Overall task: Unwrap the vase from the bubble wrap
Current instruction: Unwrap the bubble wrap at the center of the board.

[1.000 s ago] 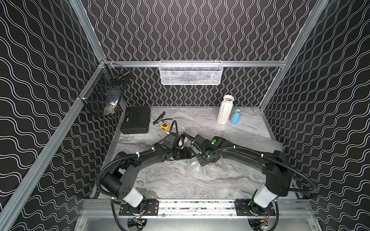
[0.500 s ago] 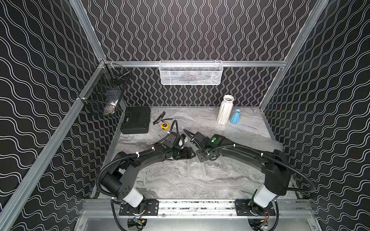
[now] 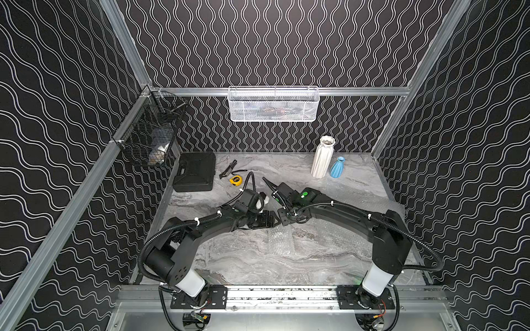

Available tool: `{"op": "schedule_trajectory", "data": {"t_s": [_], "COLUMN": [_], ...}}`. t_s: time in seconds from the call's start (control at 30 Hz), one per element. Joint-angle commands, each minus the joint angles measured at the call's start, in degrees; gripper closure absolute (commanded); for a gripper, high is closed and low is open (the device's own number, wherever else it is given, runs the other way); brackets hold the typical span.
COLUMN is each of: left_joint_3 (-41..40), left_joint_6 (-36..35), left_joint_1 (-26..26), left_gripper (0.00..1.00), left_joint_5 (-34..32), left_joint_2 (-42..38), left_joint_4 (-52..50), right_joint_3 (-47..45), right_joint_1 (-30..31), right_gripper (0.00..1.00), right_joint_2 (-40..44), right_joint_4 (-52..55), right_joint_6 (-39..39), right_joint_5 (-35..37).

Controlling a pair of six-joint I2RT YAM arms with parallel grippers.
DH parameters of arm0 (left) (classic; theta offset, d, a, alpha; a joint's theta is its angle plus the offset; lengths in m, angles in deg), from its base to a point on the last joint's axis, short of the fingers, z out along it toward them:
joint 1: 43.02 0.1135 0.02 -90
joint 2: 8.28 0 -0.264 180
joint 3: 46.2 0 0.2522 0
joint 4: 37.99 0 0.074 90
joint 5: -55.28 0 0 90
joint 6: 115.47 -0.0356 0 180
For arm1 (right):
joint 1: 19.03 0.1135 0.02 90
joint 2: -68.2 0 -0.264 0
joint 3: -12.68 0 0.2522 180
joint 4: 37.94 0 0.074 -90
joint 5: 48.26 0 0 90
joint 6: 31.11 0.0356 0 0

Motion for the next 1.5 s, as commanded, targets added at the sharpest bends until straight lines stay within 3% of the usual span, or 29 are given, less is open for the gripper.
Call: {"op": "schedule_trajectory", "data": {"t_s": [0.0, 0.6, 1.03, 1.47], "left_joint_3": [-0.2, 0.38, 0.94, 1.21], "left_joint_6": [-1.53, -2.14, -2.14, -2.23], "left_joint_1": [-0.14, -0.14, -0.14, -0.21], "left_gripper": [0.25, 0.25, 0.26, 0.27], "left_joint_5": [-0.96, -0.11, 0.59, 0.73], "left_joint_2": [-0.08, -0.52, -0.13, 0.28], "left_joint_4": [-4.69, -5.32, -5.31, -5.4], "right_joint_3": [0.99, 2.61, 3.68, 4.94], "right_joint_1": [-0.12, -0.21, -0.25, -0.21], "right_gripper": [0.47, 0.53, 0.6, 0.61], "right_joint_2": [-0.93, -4.56, -5.93, -7.02], "right_joint_4": [-0.83, 2.95, 1.61, -2.18], "right_joint_6": [-0.73, -0.34, -0.4, 0.03], "right_joint_5": [-0.16, 8.75, 9.9, 11.68]}}
